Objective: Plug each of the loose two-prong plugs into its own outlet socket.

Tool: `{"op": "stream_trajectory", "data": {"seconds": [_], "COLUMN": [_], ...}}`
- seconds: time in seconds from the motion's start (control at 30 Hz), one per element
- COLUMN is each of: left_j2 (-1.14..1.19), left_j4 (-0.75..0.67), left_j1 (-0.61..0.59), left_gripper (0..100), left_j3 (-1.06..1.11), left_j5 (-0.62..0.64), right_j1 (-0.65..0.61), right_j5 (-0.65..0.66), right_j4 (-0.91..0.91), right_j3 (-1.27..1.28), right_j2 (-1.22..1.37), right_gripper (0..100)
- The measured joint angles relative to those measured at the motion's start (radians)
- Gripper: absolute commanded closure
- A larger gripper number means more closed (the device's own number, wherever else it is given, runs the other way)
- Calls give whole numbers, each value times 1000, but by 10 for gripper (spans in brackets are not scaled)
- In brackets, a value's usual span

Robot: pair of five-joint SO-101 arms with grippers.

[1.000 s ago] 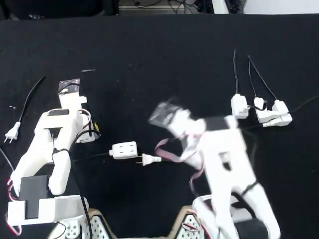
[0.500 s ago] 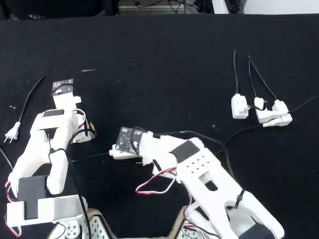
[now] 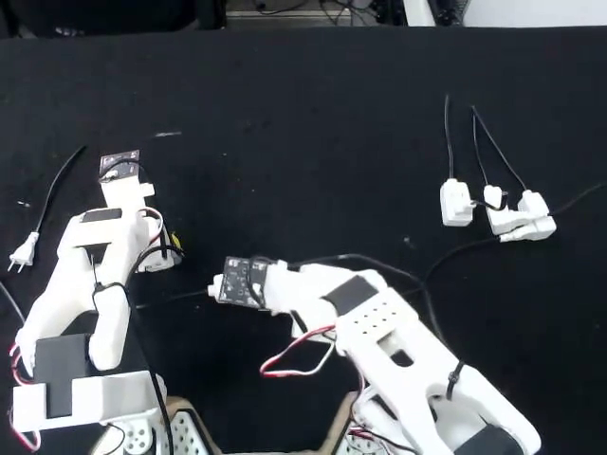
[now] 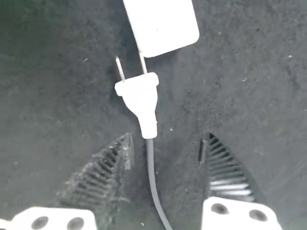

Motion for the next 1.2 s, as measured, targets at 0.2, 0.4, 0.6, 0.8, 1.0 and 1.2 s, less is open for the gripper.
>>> {"op": "stream_trajectory", "data": {"seconds": [0.2,0.4,0.6,0.8,1.0,1.2], "left_j2": [0,0,0,0,0,0], "left_j4": [-3,-26,-28,-28,-28,-28], "left_j1": [0,0,0,0,0,0], "left_gripper": [805,805,805,805,805,805], "left_j3": [0,5,5,5,5,5], "left_j5": [0,2,2,2,2,2], "right_j1": [0,-15,-15,-15,-15,-14], "right_j5": [0,5,5,5,5,5], "right_j4": [-94,-104,-104,-104,-46,-20], "right_j3": [48,48,48,-32,-204,-270], "right_j2": [0,0,0,164,413,468], "right_gripper": [773,773,773,773,809,987]}}
